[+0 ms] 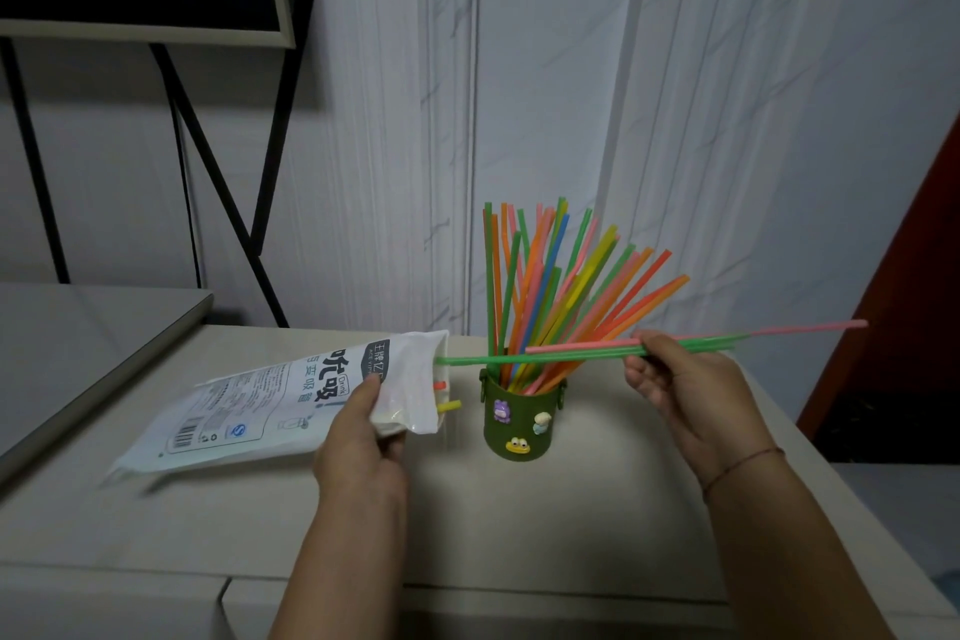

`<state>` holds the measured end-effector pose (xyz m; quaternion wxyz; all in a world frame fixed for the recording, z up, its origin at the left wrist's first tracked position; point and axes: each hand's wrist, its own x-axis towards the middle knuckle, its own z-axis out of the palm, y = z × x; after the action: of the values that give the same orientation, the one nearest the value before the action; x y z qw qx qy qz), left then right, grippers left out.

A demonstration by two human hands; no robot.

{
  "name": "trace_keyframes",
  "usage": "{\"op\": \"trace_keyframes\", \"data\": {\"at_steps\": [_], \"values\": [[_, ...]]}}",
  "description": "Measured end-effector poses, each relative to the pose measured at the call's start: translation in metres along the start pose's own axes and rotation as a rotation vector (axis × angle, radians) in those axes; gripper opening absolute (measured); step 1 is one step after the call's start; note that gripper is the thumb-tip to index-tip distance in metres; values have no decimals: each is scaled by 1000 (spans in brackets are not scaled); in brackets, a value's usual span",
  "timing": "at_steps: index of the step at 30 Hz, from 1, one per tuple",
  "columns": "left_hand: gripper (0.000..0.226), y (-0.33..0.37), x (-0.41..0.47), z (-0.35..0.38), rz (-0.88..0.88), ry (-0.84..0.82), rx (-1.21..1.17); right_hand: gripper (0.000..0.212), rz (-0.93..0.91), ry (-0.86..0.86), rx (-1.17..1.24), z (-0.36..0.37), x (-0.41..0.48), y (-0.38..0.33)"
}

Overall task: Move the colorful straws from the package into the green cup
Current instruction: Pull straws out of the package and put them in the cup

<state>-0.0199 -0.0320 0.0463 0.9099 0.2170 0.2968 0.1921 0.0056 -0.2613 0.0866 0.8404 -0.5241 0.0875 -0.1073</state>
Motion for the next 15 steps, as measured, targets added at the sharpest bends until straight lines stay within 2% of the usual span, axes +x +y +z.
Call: {"op": "trace_keyframes", "data": {"at_steps": [6,12,15], "values": [[48,0,-1,-1,19,16,23,11,-3,-67,-72,5,-2,2],[46,3,3,-6,88,131,12,11,-29,-75,-81,2,-4,-2],[42,2,1,-6,124,133,34,12,-19,-124,-124,6,-7,0]]}}
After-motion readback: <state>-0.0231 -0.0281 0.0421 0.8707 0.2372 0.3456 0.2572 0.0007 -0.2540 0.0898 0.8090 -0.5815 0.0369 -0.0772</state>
